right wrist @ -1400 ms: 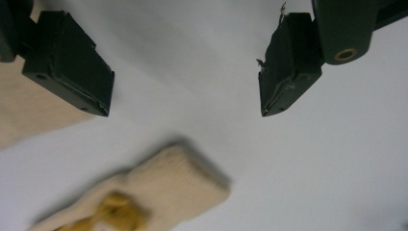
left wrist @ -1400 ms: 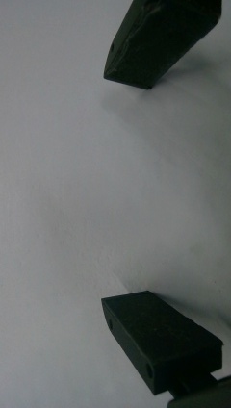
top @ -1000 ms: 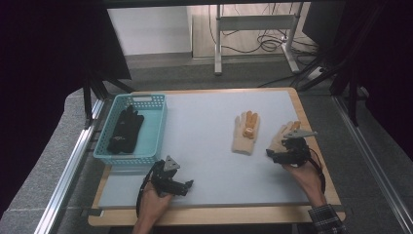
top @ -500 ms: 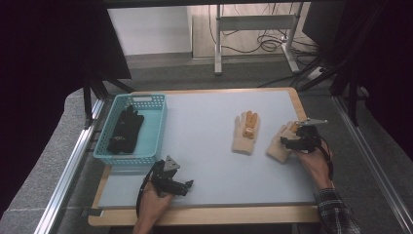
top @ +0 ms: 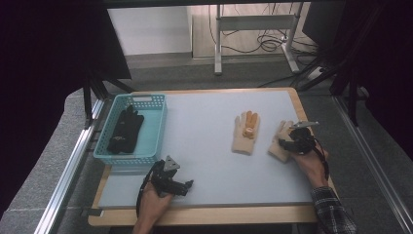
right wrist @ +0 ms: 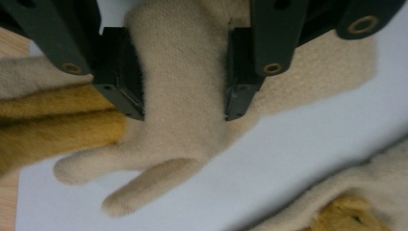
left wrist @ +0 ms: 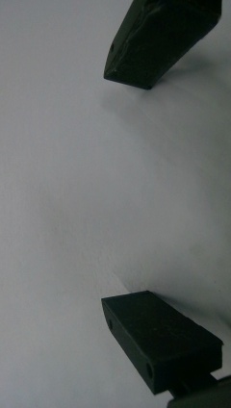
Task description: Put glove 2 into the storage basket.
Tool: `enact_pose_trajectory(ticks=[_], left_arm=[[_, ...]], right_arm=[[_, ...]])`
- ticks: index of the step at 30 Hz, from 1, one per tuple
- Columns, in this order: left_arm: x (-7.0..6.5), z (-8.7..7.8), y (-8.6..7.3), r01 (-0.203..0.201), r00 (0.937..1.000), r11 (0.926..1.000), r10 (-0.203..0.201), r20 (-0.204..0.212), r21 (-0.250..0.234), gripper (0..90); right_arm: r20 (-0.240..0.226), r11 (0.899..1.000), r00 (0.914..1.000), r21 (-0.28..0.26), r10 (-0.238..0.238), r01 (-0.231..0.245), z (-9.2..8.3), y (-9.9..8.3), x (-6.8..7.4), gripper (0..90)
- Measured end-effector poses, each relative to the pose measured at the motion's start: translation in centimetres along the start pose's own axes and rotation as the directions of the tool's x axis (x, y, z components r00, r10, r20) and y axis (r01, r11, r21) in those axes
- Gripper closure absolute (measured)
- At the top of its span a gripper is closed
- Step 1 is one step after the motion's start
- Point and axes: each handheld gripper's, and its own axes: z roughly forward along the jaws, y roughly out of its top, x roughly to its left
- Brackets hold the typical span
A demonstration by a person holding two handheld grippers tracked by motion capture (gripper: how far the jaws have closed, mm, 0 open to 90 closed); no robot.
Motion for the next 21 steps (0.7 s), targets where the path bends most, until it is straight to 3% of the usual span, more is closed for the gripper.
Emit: enact_pose_trajectory(ticks=[7,13,15,16,21], left_arm=[[0.0,0.0,0.0,0.000,1.0000,1.0000,0.000,0.000,0.001,0.0],[0.0,0.0,0.0,0.000,1.0000,1.0000,0.000,0.000,0.000,0.0],[0.0,0.0,0.0,0.000,1.0000,1.0000,0.000,0.000,0.000,0.0],[0.0,0.0,0.0,0.003,1.0000,1.0000,-0.003,0.000,-0.002,0.0],[0.0,0.0,0.0,0.000,1.0000,1.0000,0.000,0.000,0.000,0.0]], right_arm=[[-0.039,0.999,0.9990,-0.042,0.022,-0.023,-1.3,0.1,-0.1,64.4],[-0.050,0.997,0.9987,-0.079,-0.008,0.004,-3.1,0.5,0.9,69.3],[-0.061,0.995,0.9981,-0.097,-0.014,0.009,-3.7,0.7,1.3,72.9],[-0.071,0.993,0.9971,-0.115,-0.029,0.021,-4.4,0.9,1.8,78.9],[-0.097,0.988,0.9935,-0.144,-0.060,0.046,-5.7,1.6,3.2,81.7]])
